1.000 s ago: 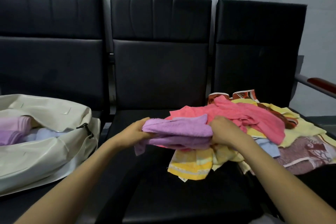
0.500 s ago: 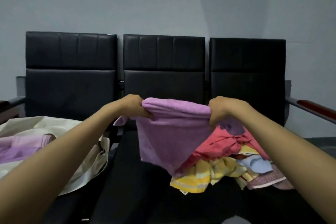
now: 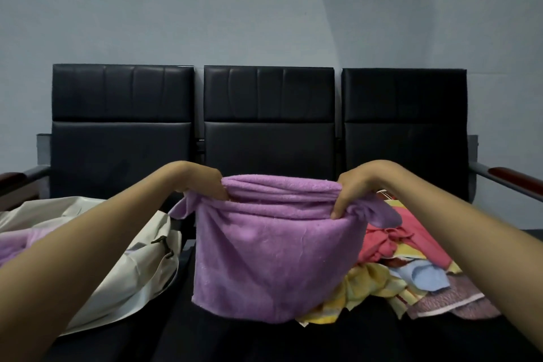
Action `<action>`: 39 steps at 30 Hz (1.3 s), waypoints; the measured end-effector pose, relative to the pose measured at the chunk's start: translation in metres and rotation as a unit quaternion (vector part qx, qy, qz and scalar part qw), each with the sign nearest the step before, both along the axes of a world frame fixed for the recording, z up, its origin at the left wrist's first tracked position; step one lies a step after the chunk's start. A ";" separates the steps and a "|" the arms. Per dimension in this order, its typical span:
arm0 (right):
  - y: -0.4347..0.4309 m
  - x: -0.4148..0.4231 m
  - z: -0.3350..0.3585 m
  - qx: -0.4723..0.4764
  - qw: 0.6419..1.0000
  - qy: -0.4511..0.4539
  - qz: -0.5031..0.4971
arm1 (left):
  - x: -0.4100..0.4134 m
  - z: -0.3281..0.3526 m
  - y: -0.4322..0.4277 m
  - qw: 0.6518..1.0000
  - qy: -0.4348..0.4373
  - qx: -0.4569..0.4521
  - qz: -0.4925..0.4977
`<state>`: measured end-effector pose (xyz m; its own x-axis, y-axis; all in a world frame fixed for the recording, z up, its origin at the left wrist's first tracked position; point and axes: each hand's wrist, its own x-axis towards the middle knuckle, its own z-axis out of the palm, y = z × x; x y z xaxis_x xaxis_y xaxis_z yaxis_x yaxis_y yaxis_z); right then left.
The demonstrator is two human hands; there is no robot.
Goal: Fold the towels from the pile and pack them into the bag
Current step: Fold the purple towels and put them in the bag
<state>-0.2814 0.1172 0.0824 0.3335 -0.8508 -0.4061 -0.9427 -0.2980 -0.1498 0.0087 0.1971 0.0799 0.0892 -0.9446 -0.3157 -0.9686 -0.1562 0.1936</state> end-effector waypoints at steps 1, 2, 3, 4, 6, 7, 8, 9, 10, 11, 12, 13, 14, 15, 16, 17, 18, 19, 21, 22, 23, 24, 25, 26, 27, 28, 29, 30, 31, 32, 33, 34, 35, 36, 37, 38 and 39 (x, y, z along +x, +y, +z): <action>-0.002 0.002 0.000 0.017 1.000 0.006 -0.014 | -0.002 0.000 -0.004 1.000 -0.027 -0.011 -0.008; -0.005 0.005 -0.002 0.019 1.000 0.003 -0.023 | -0.002 -0.003 -0.008 0.998 -0.044 -0.037 -0.015; -0.009 0.008 -0.004 -0.006 1.000 -0.002 -0.022 | -0.001 -0.007 -0.014 0.995 -0.055 -0.077 -0.017; -0.014 0.012 -0.007 -0.065 0.998 -0.007 -0.019 | 0.001 -0.013 -0.021 0.990 -0.056 -0.133 -0.011; -0.025 0.022 -0.016 -0.256 0.966 -0.039 -0.003 | 0.009 -0.027 -0.034 0.961 -0.008 -0.273 0.039; -0.029 0.027 -0.019 -0.331 0.940 -0.078 -0.009 | 0.012 -0.032 -0.038 0.938 0.018 -0.339 0.065; -0.033 0.030 -0.021 -0.382 0.916 -0.122 -0.017 | 0.014 -0.034 -0.041 0.916 0.033 -0.392 0.082; -0.035 0.033 -0.022 -0.419 0.894 -0.156 -0.015 | 0.016 -0.036 -0.043 0.897 0.041 -0.432 0.089; -0.037 0.035 -0.023 -0.444 0.879 -0.174 -0.007 | 0.017 -0.037 -0.043 0.882 0.045 -0.460 0.089; -0.037 0.035 -0.024 -0.456 0.871 -0.182 0.003 | 0.018 -0.039 -0.041 0.874 0.044 -0.476 0.085; -0.037 0.035 -0.027 -0.459 0.870 -0.180 0.010 | 0.021 -0.042 -0.039 0.872 0.044 -0.481 0.080; -0.036 0.035 -0.032 -0.454 0.874 -0.172 0.013 | 0.024 -0.046 -0.036 0.877 0.051 -0.473 0.072; -0.035 0.034 -0.039 -0.442 0.881 -0.166 0.014 | 0.025 -0.052 -0.033 0.885 0.070 -0.456 0.060; -0.033 0.032 -0.045 -0.425 0.891 -0.161 0.014 | 0.027 -0.059 -0.030 0.895 0.102 -0.432 0.050; -0.030 0.030 -0.051 -0.400 0.903 -0.156 0.015 | 0.026 -0.065 -0.024 0.907 0.132 -0.398 0.040; -0.025 0.028 -0.056 -0.362 0.921 -0.144 0.023 | 0.023 -0.071 -0.018 0.925 0.148 -0.349 0.036; -0.020 0.025 -0.061 -0.304 0.944 -0.125 0.041 | 0.020 -0.077 -0.011 0.948 0.141 -0.283 0.033; -0.014 0.022 -0.067 -0.227 0.966 -0.109 0.063 | 0.017 -0.084 -0.004 0.969 0.122 -0.210 0.034; -0.004 0.016 -0.084 -0.054 0.989 -0.101 0.094 | 0.015 -0.105 0.003 0.988 0.122 -0.083 0.037; 0.001 0.014 -0.095 0.017 0.989 -0.103 0.100 | 0.017 -0.118 0.004 0.990 0.131 -0.033 0.039; 0.003 0.012 -0.108 0.085 0.986 -0.109 0.092 | 0.018 -0.131 0.006 0.992 0.123 0.014 0.035; 0.004 0.010 -0.123 0.145 0.979 -0.116 0.078 | 0.018 -0.143 0.008 0.992 0.105 0.067 0.027; 0.004 0.009 -0.137 0.181 0.975 -0.107 0.071 | 0.018 -0.155 0.009 0.987 0.092 0.125 0.030; 0.002 0.008 -0.150 0.184 0.977 -0.080 0.072 | 0.016 -0.168 0.010 0.978 0.093 0.180 0.042; -0.001 0.009 -0.162 0.172 0.981 -0.043 0.085 | 0.012 -0.178 0.011 0.970 0.081 0.222 0.051; -0.004 0.010 -0.173 0.152 0.983 -0.001 0.105 | 0.008 -0.186 0.011 0.969 0.054 0.236 0.040; -0.007 0.012 -0.183 0.128 0.983 0.032 0.127 | 0.006 -0.194 0.010 0.974 0.020 0.224 0.022; -0.010 0.014 -0.189 0.104 0.984 0.042 0.141 | 0.003 -0.200 0.008 0.980 0.003 0.198 0.007; -0.011 0.017 -0.193 0.089 0.985 0.027 0.145 | -0.002 -0.204 0.006 0.985 0.016 0.174 -0.001; -0.011 0.021 -0.196 0.083 0.987 -0.012 0.137 | -0.005 -0.209 0.003 0.987 0.044 0.154 -0.005; -0.011 0.025 -0.199 0.083 0.987 -0.061 0.123 | -0.011 -0.212 0.000 0.987 0.085 0.136 -0.001; -0.010 0.029 -0.201 0.086 0.985 -0.102 0.111 | -0.017 -0.215 -0.004 0.986 0.121 0.114 0.004; -0.010 0.034 -0.203 0.088 0.982 -0.124 0.109 | -0.023 -0.219 -0.008 0.985 0.144 0.089 0.010; -0.011 0.039 -0.206 0.078 0.983 -0.118 0.121 | -0.028 -0.223 -0.012 0.986 0.152 0.062 0.011; -0.012 0.044 -0.209 0.063 0.983 -0.104 0.140 | -0.032 -0.227 -0.016 0.988 0.151 0.036 0.008; -0.013 0.048 -0.213 0.039 0.982 -0.098 0.159 | -0.036 -0.231 -0.020 0.988 0.157 0.017 0.000; -0.014 0.052 -0.216 0.009 0.978 -0.112 0.177 | -0.039 -0.234 -0.022 0.986 0.167 0.005 -0.008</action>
